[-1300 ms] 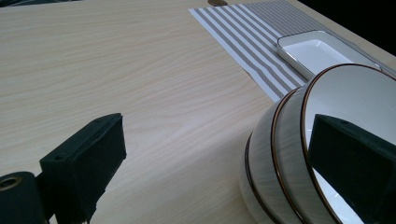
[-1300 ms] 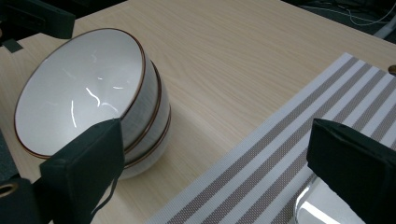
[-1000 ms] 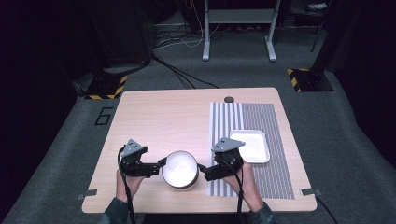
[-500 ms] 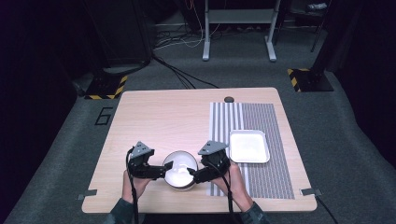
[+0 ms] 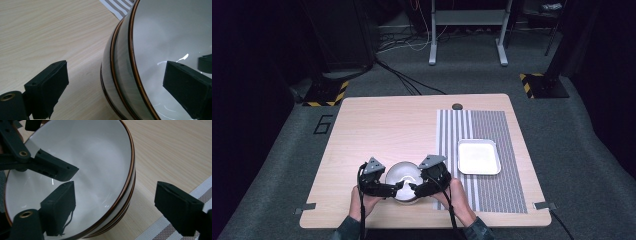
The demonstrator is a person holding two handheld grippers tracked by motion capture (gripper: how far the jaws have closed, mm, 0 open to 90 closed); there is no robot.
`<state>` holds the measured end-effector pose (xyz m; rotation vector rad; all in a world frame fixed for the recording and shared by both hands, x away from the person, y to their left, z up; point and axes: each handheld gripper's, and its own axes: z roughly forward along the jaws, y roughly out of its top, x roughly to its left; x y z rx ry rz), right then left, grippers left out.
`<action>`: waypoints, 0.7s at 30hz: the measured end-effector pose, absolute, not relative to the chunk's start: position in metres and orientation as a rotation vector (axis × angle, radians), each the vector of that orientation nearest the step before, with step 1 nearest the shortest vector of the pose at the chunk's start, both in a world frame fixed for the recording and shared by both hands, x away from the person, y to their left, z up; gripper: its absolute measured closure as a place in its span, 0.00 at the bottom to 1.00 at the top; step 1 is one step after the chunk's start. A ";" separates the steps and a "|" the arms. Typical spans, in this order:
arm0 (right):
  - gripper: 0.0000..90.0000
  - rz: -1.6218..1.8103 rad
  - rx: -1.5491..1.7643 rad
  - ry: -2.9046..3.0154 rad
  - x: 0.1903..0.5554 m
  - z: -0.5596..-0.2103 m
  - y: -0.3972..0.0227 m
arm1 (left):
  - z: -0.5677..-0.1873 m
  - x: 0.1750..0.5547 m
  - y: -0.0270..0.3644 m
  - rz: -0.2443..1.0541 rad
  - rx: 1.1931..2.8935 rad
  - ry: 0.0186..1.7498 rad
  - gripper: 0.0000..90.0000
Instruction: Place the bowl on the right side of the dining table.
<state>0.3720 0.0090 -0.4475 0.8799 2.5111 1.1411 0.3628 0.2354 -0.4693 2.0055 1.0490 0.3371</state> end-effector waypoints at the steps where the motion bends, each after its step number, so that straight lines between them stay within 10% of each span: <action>1: 0.23 1.140 0.889 2.515 0.373 -0.449 0.009 | -0.470 0.362 0.234 0.336 2.007 1.047 0.08; 21: 0.49 1.100 0.913 2.521 0.378 -0.464 0.022 | -0.480 0.355 0.231 0.339 2.004 1.032 0.37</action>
